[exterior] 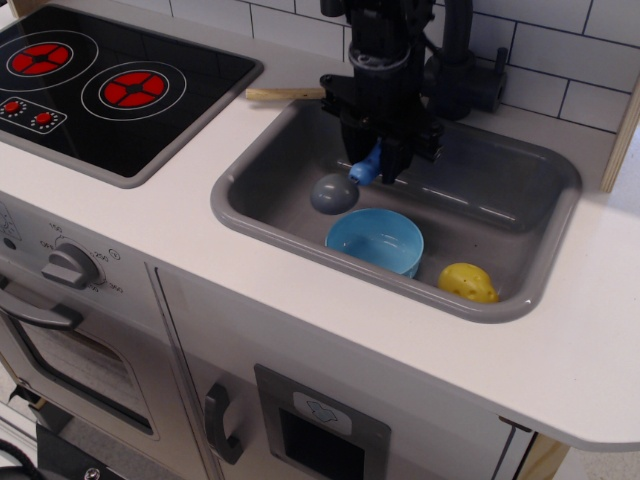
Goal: Put spoon in bowl sink
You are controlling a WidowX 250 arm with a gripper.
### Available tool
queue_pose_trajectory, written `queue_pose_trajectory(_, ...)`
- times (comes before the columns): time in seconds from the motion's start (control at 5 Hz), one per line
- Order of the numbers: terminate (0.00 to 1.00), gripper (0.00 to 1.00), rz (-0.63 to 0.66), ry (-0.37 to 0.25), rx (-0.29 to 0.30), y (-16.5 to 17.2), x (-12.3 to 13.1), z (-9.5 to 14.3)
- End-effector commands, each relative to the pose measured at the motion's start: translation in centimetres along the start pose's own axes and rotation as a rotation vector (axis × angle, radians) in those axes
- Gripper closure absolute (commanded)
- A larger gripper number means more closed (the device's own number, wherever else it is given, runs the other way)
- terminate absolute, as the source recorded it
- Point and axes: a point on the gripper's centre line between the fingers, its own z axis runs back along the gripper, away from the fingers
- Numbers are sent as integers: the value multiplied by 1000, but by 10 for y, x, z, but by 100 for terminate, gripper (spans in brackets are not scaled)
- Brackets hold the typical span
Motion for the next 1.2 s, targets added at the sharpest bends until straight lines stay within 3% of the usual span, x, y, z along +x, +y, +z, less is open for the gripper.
queue_pose_trajectory(0.0,0,100,102,-155,30,-21,7,21)
queue_pose_trajectory(0.4,0,100,130,-234,57,-26,5,6)
queue_pose_trajectory(0.6,0,100,131,-229,57,-24,3,2)
queue_pose_trajectory(0.8,0,0,140,-229,54,-20,1,3)
queue_pose_trajectory(1.0,0,0,144,-207,43,-16,-2,4)
